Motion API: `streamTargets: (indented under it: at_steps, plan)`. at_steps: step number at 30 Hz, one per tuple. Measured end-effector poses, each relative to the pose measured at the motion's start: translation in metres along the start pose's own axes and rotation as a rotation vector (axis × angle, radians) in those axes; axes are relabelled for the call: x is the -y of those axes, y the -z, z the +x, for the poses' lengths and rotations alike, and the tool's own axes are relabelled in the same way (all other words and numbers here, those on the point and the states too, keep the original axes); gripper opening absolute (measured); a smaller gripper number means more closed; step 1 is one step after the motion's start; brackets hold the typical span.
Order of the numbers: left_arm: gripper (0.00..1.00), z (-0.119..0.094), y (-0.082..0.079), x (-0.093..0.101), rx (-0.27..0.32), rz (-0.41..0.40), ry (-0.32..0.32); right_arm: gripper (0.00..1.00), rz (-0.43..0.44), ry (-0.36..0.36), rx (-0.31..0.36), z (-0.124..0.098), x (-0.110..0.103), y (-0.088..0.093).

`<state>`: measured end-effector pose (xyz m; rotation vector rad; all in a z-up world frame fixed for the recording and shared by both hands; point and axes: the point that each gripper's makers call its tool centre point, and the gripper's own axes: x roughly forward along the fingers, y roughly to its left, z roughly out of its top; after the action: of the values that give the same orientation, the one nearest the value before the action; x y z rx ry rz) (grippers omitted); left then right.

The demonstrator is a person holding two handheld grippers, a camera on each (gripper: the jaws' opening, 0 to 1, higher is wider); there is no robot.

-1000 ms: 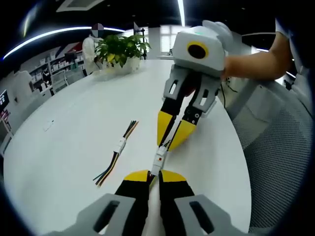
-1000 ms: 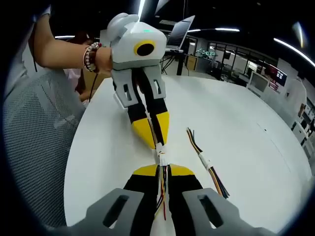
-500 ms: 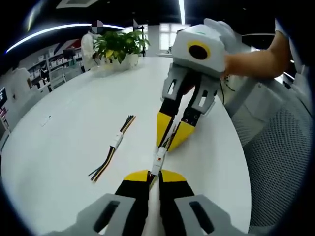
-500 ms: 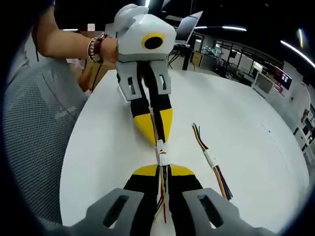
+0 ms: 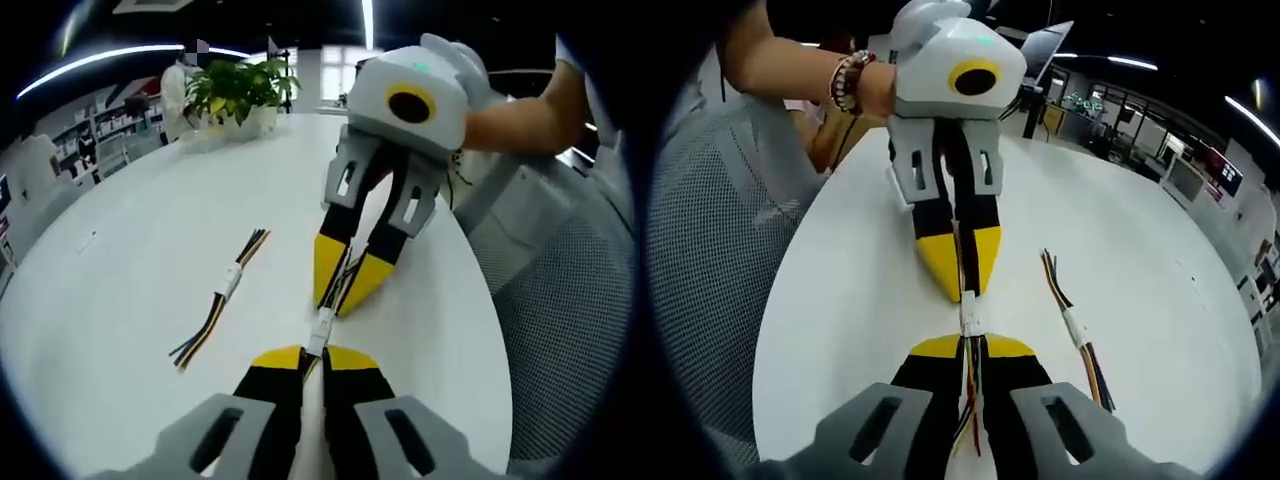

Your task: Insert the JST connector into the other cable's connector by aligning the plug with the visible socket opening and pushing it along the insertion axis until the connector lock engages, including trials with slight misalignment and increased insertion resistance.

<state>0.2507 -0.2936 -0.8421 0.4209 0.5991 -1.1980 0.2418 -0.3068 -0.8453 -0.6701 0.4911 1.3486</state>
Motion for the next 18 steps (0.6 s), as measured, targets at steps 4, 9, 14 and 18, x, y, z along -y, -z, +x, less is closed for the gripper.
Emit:
streamTargets:
  at_steps: [4,9,14,18]
  plan:
    - [0.00,-0.0009,-0.0008,-0.0012,0.011,-0.009,0.000,0.03,0.006,0.001,0.009,-0.0012,0.0009,-0.0013]
    - [0.00,-0.0011,-0.0016,0.0003,0.016,-0.017,0.007,0.03,0.009,-0.005,0.010,-0.0019,-0.0005,-0.0013]
    - [0.00,-0.0014,-0.0026,0.0029,0.025,-0.021,0.014,0.03,0.014,-0.013,0.010,-0.0021,-0.0026,-0.0008]
    - [0.00,-0.0023,-0.0055,0.0027,0.040,-0.023,0.014,0.03,0.016,-0.011,0.014,-0.0031,-0.0017,-0.0016]
